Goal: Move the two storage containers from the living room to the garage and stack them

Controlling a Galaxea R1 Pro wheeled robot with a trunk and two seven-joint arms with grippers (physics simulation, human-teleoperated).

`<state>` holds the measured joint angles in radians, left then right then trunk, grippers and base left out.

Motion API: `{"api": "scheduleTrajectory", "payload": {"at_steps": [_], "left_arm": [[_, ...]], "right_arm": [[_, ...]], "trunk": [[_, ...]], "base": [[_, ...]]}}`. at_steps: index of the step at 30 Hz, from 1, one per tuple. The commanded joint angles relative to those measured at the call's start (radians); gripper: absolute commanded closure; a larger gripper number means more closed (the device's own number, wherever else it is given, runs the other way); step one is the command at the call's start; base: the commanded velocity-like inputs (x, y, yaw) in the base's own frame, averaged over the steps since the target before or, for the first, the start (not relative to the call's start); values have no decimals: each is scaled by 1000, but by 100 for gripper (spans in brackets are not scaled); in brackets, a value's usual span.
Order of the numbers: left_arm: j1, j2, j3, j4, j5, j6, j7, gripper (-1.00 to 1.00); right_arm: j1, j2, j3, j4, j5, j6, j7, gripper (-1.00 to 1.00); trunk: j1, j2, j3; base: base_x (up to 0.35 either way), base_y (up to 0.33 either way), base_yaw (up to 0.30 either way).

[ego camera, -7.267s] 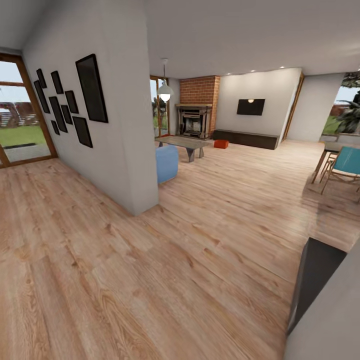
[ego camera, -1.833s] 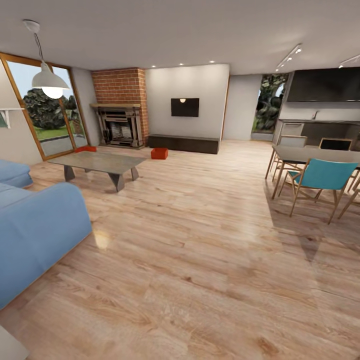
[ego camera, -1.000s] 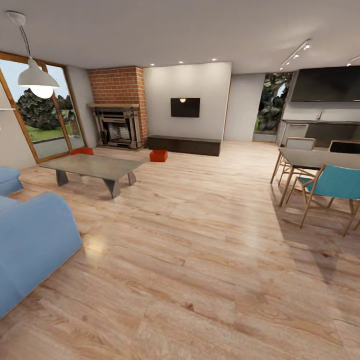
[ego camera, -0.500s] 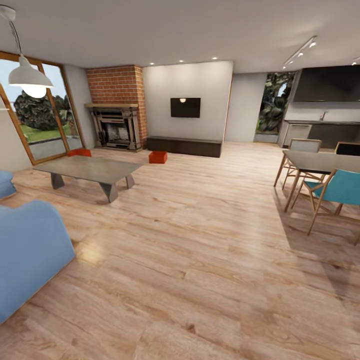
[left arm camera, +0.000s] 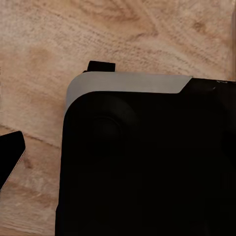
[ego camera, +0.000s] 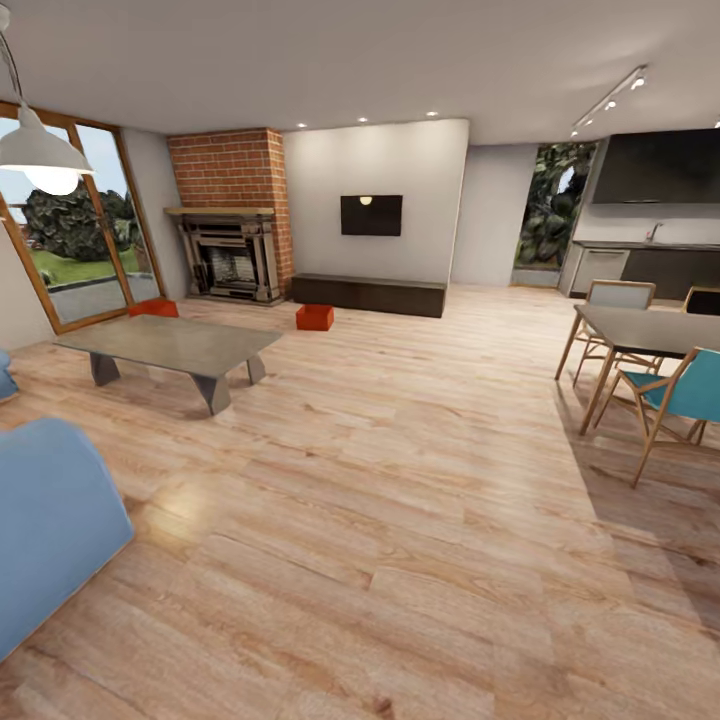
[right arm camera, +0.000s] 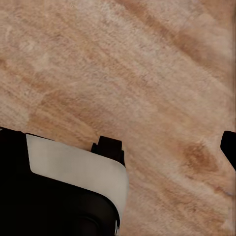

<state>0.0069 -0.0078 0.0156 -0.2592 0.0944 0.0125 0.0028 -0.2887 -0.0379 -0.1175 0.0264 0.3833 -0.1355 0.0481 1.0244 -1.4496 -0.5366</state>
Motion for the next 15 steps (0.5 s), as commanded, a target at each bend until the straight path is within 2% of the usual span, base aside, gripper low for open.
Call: {"api": "scheduleTrajectory", "payload": {"at_steps": [1, 15], "left_arm": [[1, -1, 1, -2, 10, 1, 0, -100], [1, 0, 1, -2, 10, 1, 0, -100]], "right_arm": [[-1, 0, -8, 3, 6, -5, 3, -100], [-1, 0, -8, 3, 6, -4, 3, -100]], "trunk": [[1, 0, -1], [1, 0, -1]], "base": [[339, 0, 0], [338, 0, 0]]}}
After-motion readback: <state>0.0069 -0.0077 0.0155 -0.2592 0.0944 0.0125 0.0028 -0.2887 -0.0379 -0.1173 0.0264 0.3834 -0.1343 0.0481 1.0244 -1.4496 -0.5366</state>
